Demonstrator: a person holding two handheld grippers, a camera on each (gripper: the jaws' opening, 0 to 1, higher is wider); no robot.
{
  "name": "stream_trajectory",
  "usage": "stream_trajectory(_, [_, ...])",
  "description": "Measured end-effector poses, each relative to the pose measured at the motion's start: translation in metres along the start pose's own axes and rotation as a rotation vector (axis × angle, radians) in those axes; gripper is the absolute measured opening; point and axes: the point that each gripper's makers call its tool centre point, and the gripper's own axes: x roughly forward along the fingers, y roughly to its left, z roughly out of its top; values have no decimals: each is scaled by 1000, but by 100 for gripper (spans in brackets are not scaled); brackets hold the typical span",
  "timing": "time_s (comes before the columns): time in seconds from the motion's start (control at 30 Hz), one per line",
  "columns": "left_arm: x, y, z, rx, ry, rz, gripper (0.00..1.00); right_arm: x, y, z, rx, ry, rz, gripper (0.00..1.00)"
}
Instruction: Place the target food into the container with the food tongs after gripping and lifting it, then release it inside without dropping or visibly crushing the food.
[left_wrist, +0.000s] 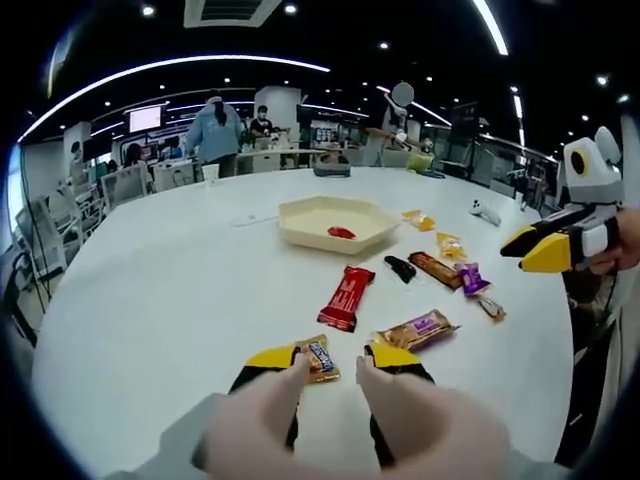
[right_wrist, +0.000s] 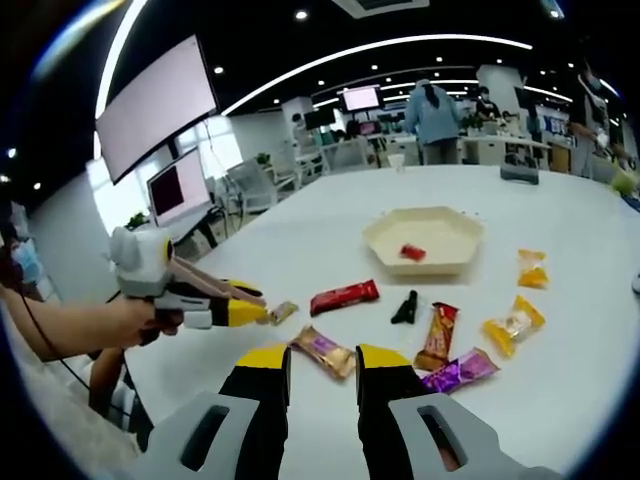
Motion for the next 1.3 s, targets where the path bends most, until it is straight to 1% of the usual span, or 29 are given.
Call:
stream_trajectory(0.07, [-4,-3,-3,10,4,-5,24,0,-1,-2,4,2,3,25])
stream_trajectory(0.17, [-4,-4,-8,-12,4,2,24,-2,-2,-6,4,16,12,25])
stream_trajectory(0.23, [-4,-10,-8,-14,-1,10,24,-2,-2,-8,2,23,17,25])
stream_trajectory(0.33, [-5,-13,-11,-9,4,22,24,0,3,-10,-14,40,43,25])
stream_trajectory(0.43, [-10,-9,-10,-6,-4,47,24,1,1,-11,-9,39,44,25])
stream_trajectory(0.47, [-12,-8,-11,1,-16,67,24,1,1,-12,-10,41,45,25])
stream_trajectory(0.53, [-11,-6,-15,-6,-10,78,24,0,2,-13,-14,47,50,25])
stream_trajectory(0.73, [-13,-1,-17,-32,-7,104,24,1,5,-12,-18,46,57,25])
stream_trajectory(0.83, [-15,0,-19,-33,0,107,24,2,7,-11,-17,38,63,25])
stream_trajectory(0.9, [-17,2,-20,-38,4,117,24,0,3,-11,-3,29,51,25])
stream_trajectory(1.0, [-17,1,-23,-43,10,115,24,-3,2,-15,-1,34,44,25])
stream_trajectory(1.3, [-20,3,-23,-44,7,122,24,-1,5,-16,-10,39,52,25])
